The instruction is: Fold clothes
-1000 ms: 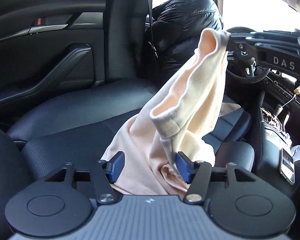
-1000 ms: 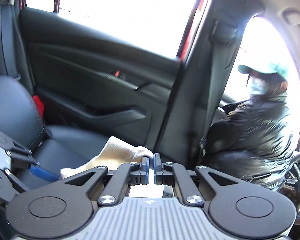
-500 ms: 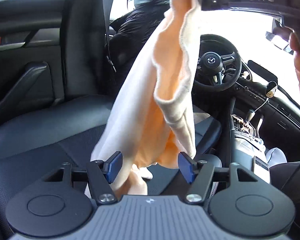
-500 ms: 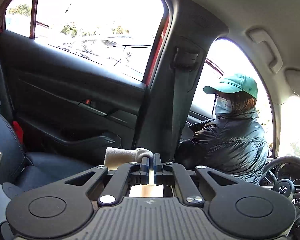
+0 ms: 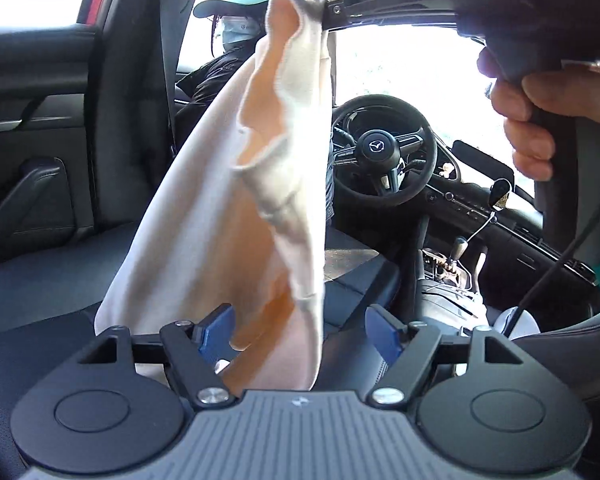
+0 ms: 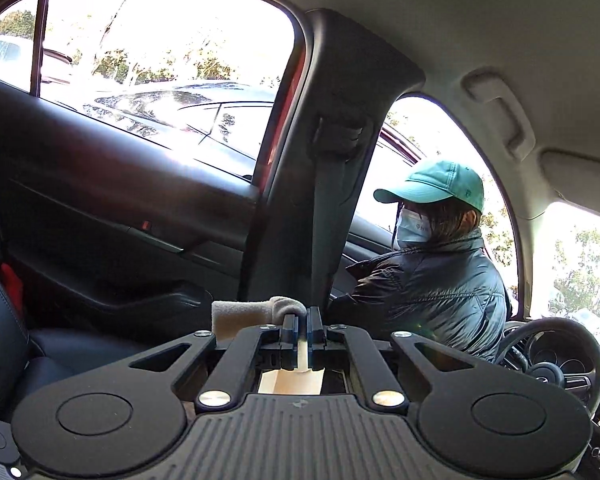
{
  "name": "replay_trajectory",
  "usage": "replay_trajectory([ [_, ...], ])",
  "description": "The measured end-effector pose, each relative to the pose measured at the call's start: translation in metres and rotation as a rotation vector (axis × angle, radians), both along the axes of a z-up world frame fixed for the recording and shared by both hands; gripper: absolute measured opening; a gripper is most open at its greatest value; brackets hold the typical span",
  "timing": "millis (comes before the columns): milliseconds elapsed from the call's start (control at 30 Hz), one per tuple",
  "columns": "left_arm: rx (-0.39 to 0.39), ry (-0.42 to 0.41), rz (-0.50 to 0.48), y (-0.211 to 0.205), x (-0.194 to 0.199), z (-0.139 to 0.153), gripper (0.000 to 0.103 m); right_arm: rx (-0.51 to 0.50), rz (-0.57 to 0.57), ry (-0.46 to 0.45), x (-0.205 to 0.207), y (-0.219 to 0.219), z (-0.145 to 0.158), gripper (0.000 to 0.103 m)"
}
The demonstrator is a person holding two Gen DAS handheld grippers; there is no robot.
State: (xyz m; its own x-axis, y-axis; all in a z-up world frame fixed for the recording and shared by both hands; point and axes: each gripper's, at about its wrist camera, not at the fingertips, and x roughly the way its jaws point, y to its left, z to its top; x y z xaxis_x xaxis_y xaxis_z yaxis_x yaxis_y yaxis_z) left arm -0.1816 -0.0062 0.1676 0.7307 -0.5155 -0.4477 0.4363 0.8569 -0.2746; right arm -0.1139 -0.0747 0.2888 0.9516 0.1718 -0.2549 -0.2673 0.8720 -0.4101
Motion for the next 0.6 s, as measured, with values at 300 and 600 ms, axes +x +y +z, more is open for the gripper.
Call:
replay_trajectory([
  [300, 0.060, -0.024, 0.114, 0.015, 0.015, -0.001, 0.066, 0.001, 0.024, -0.038, -0.021, 0.002, 0.007, 0.004],
  [600, 0.098, -0.043, 0.060, 0.021, 0.033, -0.003, 0.005, 0.048, 0.023, -0.027, -0.020, -0.006, 0.009, 0.004],
])
